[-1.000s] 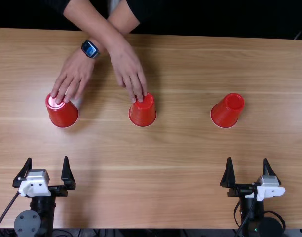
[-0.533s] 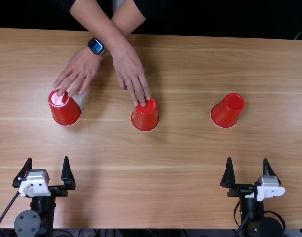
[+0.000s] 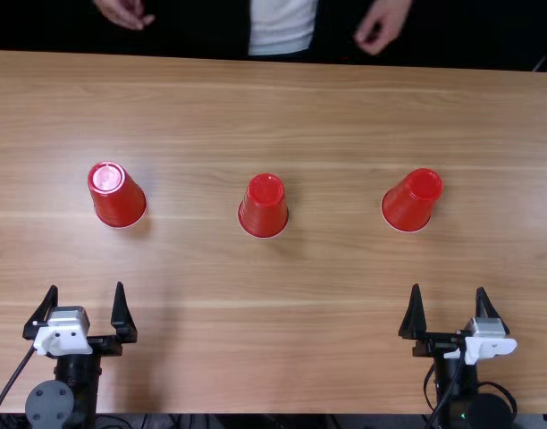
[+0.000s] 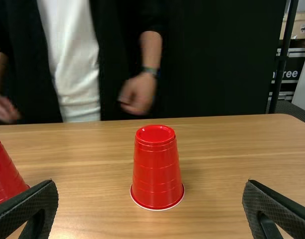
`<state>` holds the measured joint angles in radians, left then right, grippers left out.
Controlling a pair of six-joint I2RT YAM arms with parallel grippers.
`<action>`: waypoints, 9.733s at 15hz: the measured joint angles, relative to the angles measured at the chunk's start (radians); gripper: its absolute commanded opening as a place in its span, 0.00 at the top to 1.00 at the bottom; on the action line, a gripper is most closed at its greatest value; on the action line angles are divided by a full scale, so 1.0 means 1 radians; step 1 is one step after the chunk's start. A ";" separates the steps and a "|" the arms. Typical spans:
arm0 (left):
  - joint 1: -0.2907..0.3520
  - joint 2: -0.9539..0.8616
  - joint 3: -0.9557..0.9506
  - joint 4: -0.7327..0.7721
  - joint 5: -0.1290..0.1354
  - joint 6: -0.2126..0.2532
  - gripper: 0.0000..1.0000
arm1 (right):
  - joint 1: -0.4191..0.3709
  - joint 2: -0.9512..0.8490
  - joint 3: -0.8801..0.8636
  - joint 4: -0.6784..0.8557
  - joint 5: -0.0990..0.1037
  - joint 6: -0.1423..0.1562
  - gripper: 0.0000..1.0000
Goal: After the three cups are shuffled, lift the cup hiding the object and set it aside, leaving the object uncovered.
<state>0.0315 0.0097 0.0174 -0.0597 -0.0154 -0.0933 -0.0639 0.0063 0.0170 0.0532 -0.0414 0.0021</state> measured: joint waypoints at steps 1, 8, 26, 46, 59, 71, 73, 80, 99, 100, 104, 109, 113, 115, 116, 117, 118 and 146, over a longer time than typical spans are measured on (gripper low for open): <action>0.000 0.000 0.000 0.000 0.000 0.000 0.00 | 0.000 0.000 0.000 0.000 0.000 0.000 0.00; 0.000 0.000 0.000 0.000 0.000 0.000 0.00 | 0.000 0.000 0.000 0.000 0.000 0.000 0.00; 0.000 0.453 0.780 -0.515 -0.003 0.053 0.00 | -0.029 0.328 0.625 -0.400 0.008 -0.004 0.00; 0.001 1.126 1.423 -1.362 -0.006 0.072 0.00 | 0.198 1.004 1.241 -1.184 0.008 -0.003 0.00; 0.001 1.160 1.424 -1.348 -0.003 0.072 0.00 | 0.508 1.460 1.409 -0.895 0.004 -0.004 0.00; 0.001 1.166 1.423 -1.342 -0.002 0.071 0.00 | 0.568 1.838 1.643 -0.861 0.004 -0.045 0.00; 0.001 1.184 1.422 -1.341 -0.002 0.071 0.00 | 0.568 1.896 1.681 -0.862 0.004 -0.056 0.00; 0.001 1.190 1.373 -1.341 0.000 0.071 0.00 | 0.575 1.989 1.731 -0.864 0.004 -0.082 0.00; 0.001 1.208 1.361 -1.340 0.000 0.072 0.00 | 0.594 2.136 1.789 -0.875 0.005 -0.081 1.00; 0.001 1.208 1.349 -1.340 0.000 0.071 0.00 | 0.594 2.116 1.778 -0.872 0.004 -0.081 1.00; 0.002 1.208 1.325 -1.340 0.000 0.072 0.00 | 0.594 1.877 1.671 -0.867 0.005 -0.079 1.00; 0.001 1.207 1.324 -1.341 0.000 0.072 0.00 | 0.589 1.580 1.413 -0.859 0.004 -0.077 1.00; 0.002 1.204 1.324 -1.340 0.000 0.072 0.00 | 0.525 1.466 1.209 -0.858 0.005 -0.074 1.00; 0.001 1.175 1.322 -1.341 -0.001 0.072 0.00 | 0.521 1.459 1.122 -0.810 0.004 -0.074 1.00; 0.001 1.160 1.322 -1.341 -0.001 0.072 0.00 | 0.521 1.459 1.084 -0.763 0.004 -0.074 0.99; 0.001 1.149 1.322 -1.341 -0.003 0.072 0.00 | 0.521 1.459 1.052 -0.708 0.004 -0.074 0.99; 0.001 1.140 1.322 -1.341 -0.003 0.072 0.00 | 0.521 1.459 1.027 -0.669 0.003 -0.074 0.99; 0.002 0.869 1.189 -1.317 -0.003 0.078 0.00 | 0.175 0.761 0.976 -0.946 0.016 -0.015 0.00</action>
<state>0.0330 0.8791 1.2064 -1.3766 -0.0189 -0.0154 0.1116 0.7677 0.9932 -0.8932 -0.0254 -0.0128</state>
